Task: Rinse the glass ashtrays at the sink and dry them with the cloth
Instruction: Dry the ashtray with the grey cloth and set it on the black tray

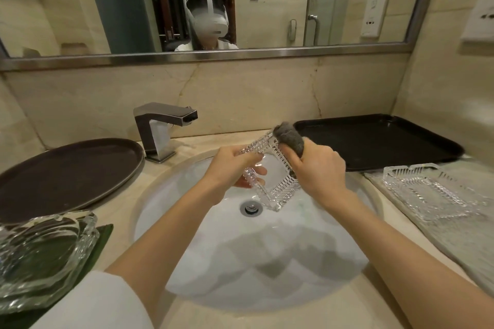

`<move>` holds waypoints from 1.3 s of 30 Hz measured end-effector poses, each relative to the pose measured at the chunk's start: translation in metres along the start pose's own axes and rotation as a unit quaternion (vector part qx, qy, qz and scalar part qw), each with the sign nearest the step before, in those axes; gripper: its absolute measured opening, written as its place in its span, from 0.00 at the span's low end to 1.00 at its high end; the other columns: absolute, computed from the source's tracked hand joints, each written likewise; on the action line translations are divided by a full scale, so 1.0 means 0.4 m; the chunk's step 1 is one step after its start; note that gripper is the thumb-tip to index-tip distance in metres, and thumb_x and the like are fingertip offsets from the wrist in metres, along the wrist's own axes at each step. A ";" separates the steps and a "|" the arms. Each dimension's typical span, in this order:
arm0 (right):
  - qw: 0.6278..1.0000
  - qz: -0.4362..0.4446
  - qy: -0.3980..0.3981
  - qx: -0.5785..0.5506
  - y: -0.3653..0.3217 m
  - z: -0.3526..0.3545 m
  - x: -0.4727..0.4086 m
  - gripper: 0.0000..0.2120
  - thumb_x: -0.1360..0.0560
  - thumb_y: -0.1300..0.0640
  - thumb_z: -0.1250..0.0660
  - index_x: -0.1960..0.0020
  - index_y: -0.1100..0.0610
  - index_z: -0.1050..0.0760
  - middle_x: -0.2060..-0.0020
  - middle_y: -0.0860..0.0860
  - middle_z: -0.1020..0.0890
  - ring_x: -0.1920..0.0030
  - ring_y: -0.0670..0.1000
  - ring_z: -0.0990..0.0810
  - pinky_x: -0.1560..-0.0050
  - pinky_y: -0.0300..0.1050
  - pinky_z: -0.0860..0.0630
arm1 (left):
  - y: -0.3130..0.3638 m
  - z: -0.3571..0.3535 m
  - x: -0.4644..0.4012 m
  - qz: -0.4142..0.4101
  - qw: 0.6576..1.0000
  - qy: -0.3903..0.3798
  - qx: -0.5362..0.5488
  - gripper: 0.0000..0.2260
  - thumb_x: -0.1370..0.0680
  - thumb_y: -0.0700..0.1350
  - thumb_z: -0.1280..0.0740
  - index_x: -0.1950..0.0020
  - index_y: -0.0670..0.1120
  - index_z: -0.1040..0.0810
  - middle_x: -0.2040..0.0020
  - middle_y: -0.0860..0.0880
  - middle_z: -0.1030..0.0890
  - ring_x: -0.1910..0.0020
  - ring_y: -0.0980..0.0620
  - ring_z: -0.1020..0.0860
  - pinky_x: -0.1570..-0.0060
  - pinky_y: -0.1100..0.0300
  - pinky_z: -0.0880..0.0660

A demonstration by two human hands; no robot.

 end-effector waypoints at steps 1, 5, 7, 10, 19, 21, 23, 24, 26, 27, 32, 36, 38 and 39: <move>0.999 -0.004 0.027 -0.035 0.002 0.017 -0.004 0.21 0.24 0.39 0.44 0.50 0.56 0.27 0.61 0.55 0.20 0.58 0.60 0.21 0.63 0.46 0.34 | -0.007 -0.001 -0.002 0.008 1.000 0.007 0.002 0.04 0.23 0.41 0.36 0.51 0.42 0.23 0.69 0.48 0.18 0.74 0.53 0.22 0.71 0.64 0.25; 0.973 0.073 0.008 -0.219 -0.054 0.027 -0.001 0.21 0.25 0.44 0.41 0.42 0.58 0.28 0.45 0.54 0.25 0.42 0.57 0.27 0.46 0.48 0.31 | -0.034 0.000 -0.012 0.034 0.997 0.042 0.061 0.05 0.21 0.45 0.38 0.50 0.45 0.25 0.64 0.44 0.18 0.66 0.47 0.21 0.72 0.64 0.28; 0.981 0.150 -0.045 -0.115 -0.110 -0.004 0.034 0.30 0.28 0.40 0.48 0.33 0.56 0.31 0.32 0.55 0.35 0.31 0.57 0.40 0.32 0.50 0.41 | -0.032 0.004 -0.013 0.028 0.992 0.057 0.105 0.06 0.21 0.47 0.37 0.54 0.47 0.22 0.66 0.47 0.18 0.66 0.49 0.21 0.70 0.62 0.25; 0.977 0.203 -0.062 0.035 -0.157 -0.024 0.071 0.33 0.29 0.41 0.58 0.30 0.51 0.34 0.29 0.55 0.40 0.30 0.58 0.46 0.31 0.52 0.47 | -0.027 0.006 -0.013 0.004 0.989 0.071 0.130 0.10 0.21 0.47 0.37 0.58 0.47 0.20 0.62 0.48 0.18 0.62 0.50 0.21 0.61 0.57 0.21; 0.984 0.157 0.072 -0.034 -0.163 0.031 0.042 0.15 0.35 0.69 0.28 0.51 0.59 0.27 0.60 0.58 0.25 0.67 0.59 0.25 0.72 0.44 0.35 | 0.017 0.003 -0.001 -0.099 0.987 0.110 0.070 0.13 0.21 0.52 0.38 0.55 0.47 0.18 0.59 0.46 0.16 0.56 0.46 0.18 0.58 0.52 0.20; 0.980 0.158 0.020 -0.123 -0.167 0.007 0.040 0.09 0.30 0.68 0.32 0.51 0.60 0.22 0.53 0.58 0.23 0.56 0.60 0.24 0.60 0.47 0.30 | 0.023 0.013 0.003 -0.118 0.983 0.122 0.064 0.11 0.21 0.51 0.38 0.57 0.50 0.19 0.60 0.48 0.16 0.58 0.48 0.19 0.61 0.54 0.21; 0.966 0.174 -0.075 -0.177 -0.191 -0.023 0.046 0.13 0.27 0.67 0.36 0.44 0.60 0.21 0.43 0.59 0.26 0.44 0.60 0.28 0.44 0.47 0.32 | 0.026 0.034 0.004 -0.133 0.978 0.137 0.087 0.09 0.21 0.49 0.38 0.58 0.52 0.20 0.62 0.50 0.18 0.61 0.51 0.20 0.64 0.57 0.23; 0.959 0.189 -0.113 -0.176 -0.201 -0.032 0.053 0.14 0.25 0.66 0.36 0.41 0.59 0.22 0.40 0.58 0.27 0.42 0.59 0.29 0.41 0.46 0.33 | 0.025 0.045 0.006 -0.137 0.976 0.144 0.095 0.09 0.21 0.49 0.38 0.58 0.52 0.20 0.62 0.50 0.18 0.62 0.52 0.21 0.66 0.59 0.24; 0.954 0.220 -0.156 -0.133 -0.209 -0.035 0.060 0.15 0.24 0.63 0.37 0.39 0.56 0.22 0.41 0.55 0.27 0.42 0.57 0.29 0.43 0.46 0.32 | 0.018 0.061 0.007 -0.138 0.973 0.160 0.094 0.09 0.21 0.48 0.37 0.60 0.52 0.21 0.63 0.50 0.19 0.63 0.52 0.22 0.70 0.60 0.25; 0.955 0.235 -0.166 -0.072 -0.201 -0.041 0.062 0.15 0.24 0.63 0.37 0.40 0.54 0.22 0.43 0.53 0.27 0.43 0.57 0.30 0.46 0.46 0.31 | 0.013 0.065 0.008 -0.137 0.972 0.170 0.083 0.09 0.21 0.48 0.37 0.60 0.52 0.21 0.64 0.50 0.19 0.63 0.51 0.22 0.70 0.59 0.25; 0.964 0.239 -0.047 0.110 -0.172 0.004 0.059 0.07 0.37 0.62 0.24 0.60 0.60 0.19 0.59 0.56 0.21 0.58 0.58 0.24 0.64 0.46 0.27 | 0.009 0.040 -0.010 -0.125 0.982 0.130 0.060 0.07 0.22 0.50 0.36 0.57 0.52 0.21 0.68 0.50 0.18 0.67 0.52 0.19 0.70 0.61 0.25; 0.981 0.189 -0.005 0.039 -0.176 -0.009 0.047 0.14 0.34 0.68 0.30 0.49 0.63 0.23 0.51 0.60 0.23 0.52 0.60 0.26 0.58 0.49 0.27 | 0.026 0.027 -0.013 -0.142 0.983 0.112 0.044 0.11 0.21 0.47 0.37 0.62 0.53 0.21 0.69 0.53 0.20 0.69 0.56 0.21 0.71 0.63 0.25; 0.984 0.167 -0.038 -0.041 -0.168 -0.046 0.051 0.20 0.28 0.68 0.36 0.36 0.61 0.29 0.39 0.59 0.29 0.41 0.59 0.31 0.44 0.48 0.32 | 0.017 0.032 -0.015 -0.139 0.983 0.115 0.041 0.11 0.21 0.47 0.37 0.62 0.52 0.20 0.67 0.51 0.20 0.65 0.51 0.21 0.67 0.59 0.24; 0.980 0.172 -0.064 -0.082 -0.174 -0.056 0.058 0.21 0.28 0.68 0.37 0.35 0.61 0.30 0.36 0.58 0.30 0.39 0.59 0.33 0.39 0.47 0.34 | 0.013 0.038 -0.014 -0.136 0.982 0.123 0.040 0.11 0.21 0.47 0.36 0.62 0.52 0.20 0.67 0.51 0.19 0.64 0.49 0.21 0.67 0.58 0.24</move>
Point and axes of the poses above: each hand's wrist, its own x-axis away from the middle knuckle, its own z-axis out of the back of the hand, y = z × x, the point moved 9 cm from there along -x, towards the middle knuckle
